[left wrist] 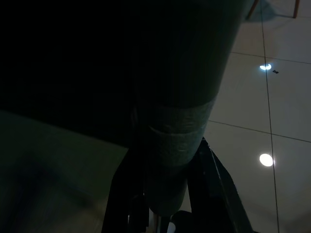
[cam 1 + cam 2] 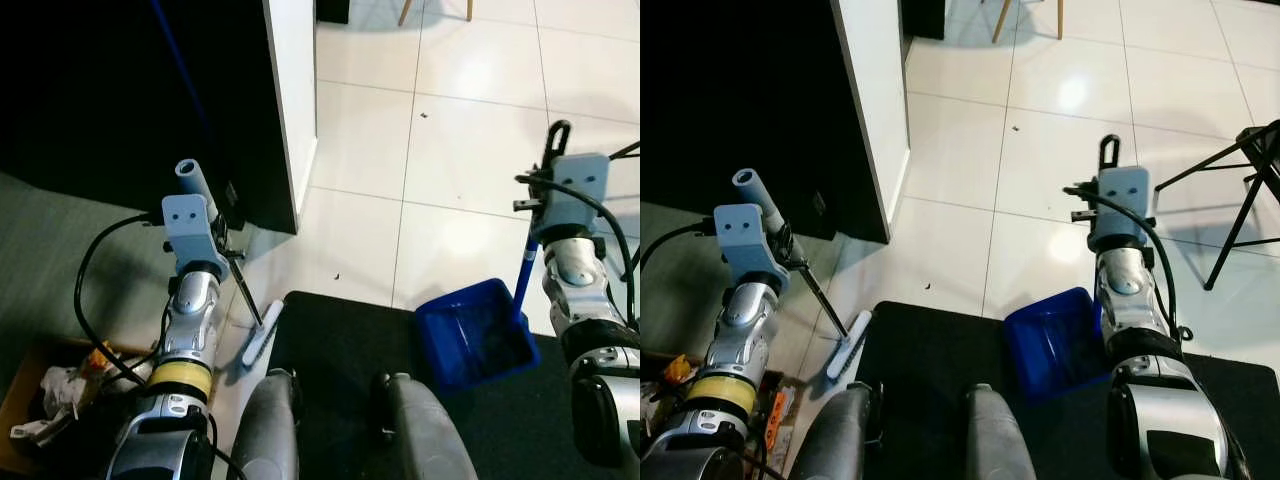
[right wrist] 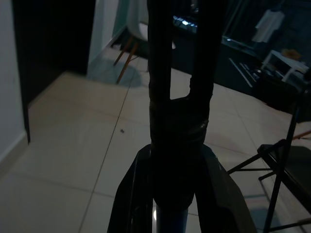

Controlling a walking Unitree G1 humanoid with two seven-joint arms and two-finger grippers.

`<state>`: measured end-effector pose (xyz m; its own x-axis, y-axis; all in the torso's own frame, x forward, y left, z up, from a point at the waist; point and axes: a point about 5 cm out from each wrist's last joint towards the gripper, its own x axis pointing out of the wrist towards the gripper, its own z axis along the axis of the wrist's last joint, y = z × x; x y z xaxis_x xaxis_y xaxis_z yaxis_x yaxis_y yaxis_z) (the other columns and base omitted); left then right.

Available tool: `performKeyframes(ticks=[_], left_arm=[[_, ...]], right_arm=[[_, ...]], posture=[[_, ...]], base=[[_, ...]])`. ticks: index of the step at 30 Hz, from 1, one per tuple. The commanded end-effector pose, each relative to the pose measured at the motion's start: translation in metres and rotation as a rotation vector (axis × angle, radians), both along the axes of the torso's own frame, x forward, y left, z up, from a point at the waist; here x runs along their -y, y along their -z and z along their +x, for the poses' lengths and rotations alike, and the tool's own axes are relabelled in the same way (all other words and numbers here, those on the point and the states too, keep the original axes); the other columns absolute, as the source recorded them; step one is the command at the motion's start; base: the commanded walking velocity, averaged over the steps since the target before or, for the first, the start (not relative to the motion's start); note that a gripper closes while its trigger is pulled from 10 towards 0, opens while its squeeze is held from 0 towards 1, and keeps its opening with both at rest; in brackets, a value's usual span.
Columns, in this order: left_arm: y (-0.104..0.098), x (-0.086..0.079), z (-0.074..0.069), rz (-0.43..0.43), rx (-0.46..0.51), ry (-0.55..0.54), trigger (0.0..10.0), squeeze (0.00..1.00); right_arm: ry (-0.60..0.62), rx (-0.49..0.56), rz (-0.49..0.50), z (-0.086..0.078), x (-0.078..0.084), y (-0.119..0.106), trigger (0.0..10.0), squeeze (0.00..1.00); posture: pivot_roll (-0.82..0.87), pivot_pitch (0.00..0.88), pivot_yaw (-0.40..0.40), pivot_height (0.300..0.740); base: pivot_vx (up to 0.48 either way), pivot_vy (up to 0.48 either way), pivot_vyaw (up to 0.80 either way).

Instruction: Sweep floor

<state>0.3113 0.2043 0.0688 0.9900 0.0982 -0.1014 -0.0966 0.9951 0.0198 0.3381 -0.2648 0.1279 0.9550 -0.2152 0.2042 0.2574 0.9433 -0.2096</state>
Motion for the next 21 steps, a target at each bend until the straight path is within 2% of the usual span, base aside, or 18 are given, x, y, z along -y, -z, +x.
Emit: performKeyframes(ticks=[1, 3, 5, 12, 21], left_arm=[[0.006, 0.006, -0.003, -0.012, -0.01, 0.015, 10.0, 0.0], [0.006, 0.008, -0.002, -0.023, -0.003, 0.026, 10.0, 0.0], [0.005, 0.009, -0.002, -0.029, 0.007, 0.039, 10.0, 0.0], [0.003, 0.011, -0.001, -0.017, 0.024, 0.065, 10.0, 0.0], [0.003, 0.012, -0.001, 0.02, 0.026, 0.093, 10.0, 0.0]], right_arm=[[0.041, 0.122, 0.027, -0.002, 0.013, -0.021, 10.0, 0.0], [0.065, 0.178, 0.074, -0.003, 0.018, -0.029, 10.0, 0.0], [0.074, 0.18, 0.078, -0.004, 0.02, -0.029, 10.0, 0.0], [0.137, 0.095, 0.092, -0.016, 0.025, -0.004, 10.0, 0.0], [0.207, 0.09, 0.144, -0.021, 0.038, -0.003, 10.0, 0.0]], posture=[[-0.02, 0.124, 0.012, 0.74], [-0.02, 0.123, 0.012, 0.74], [-0.03, 0.119, 0.011, 0.74], [-0.03, 0.122, 0.01, 0.74], [-0.03, 0.128, 0.01, 0.74]], base=[[0.0, -0.405, 0.0], [0.0, -0.442, 0.0], [0.0, -0.48, 0.0], [0.0, -0.48, 0.0], [0.0, -0.48, 0.0]])
